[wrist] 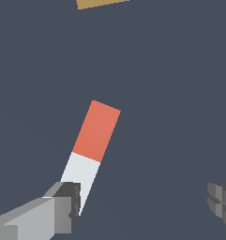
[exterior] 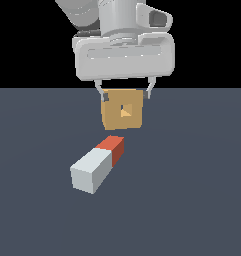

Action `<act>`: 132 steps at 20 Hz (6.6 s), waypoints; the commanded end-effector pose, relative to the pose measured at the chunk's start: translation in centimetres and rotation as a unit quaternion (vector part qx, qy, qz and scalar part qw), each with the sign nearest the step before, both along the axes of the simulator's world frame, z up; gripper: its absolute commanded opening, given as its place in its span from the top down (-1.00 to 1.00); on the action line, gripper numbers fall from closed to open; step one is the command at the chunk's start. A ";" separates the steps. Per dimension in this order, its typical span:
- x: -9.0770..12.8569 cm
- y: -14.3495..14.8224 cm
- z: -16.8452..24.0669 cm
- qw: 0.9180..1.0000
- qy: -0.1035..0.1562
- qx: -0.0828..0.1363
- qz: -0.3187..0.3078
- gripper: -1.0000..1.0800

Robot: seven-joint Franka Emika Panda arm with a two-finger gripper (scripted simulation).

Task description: Insert the peg into the horizontal hole in a box.

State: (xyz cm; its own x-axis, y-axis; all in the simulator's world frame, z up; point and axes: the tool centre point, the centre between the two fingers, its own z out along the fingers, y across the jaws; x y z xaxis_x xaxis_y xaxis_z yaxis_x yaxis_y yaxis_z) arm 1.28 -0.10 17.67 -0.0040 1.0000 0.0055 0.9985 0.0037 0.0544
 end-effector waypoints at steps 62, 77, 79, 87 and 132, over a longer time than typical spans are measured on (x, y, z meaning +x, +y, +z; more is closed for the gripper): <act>-7.3 -5.9 -15.2 0.982 0.027 0.002 -0.185 1.00; -2.1 -0.5 -13.1 0.995 0.027 -0.001 -0.093 1.00; -0.9 1.1 -12.6 0.997 0.027 -0.002 -0.069 1.00; 3.3 8.4 -10.4 0.999 0.027 -0.005 0.035 1.00; 3.0 24.1 -8.5 0.993 0.025 -0.006 0.118 1.00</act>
State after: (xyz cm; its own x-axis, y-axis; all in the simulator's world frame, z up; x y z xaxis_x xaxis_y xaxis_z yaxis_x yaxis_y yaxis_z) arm 4.27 23.40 8.84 -0.2379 0.9713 -0.0018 0.9713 0.2379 -0.0022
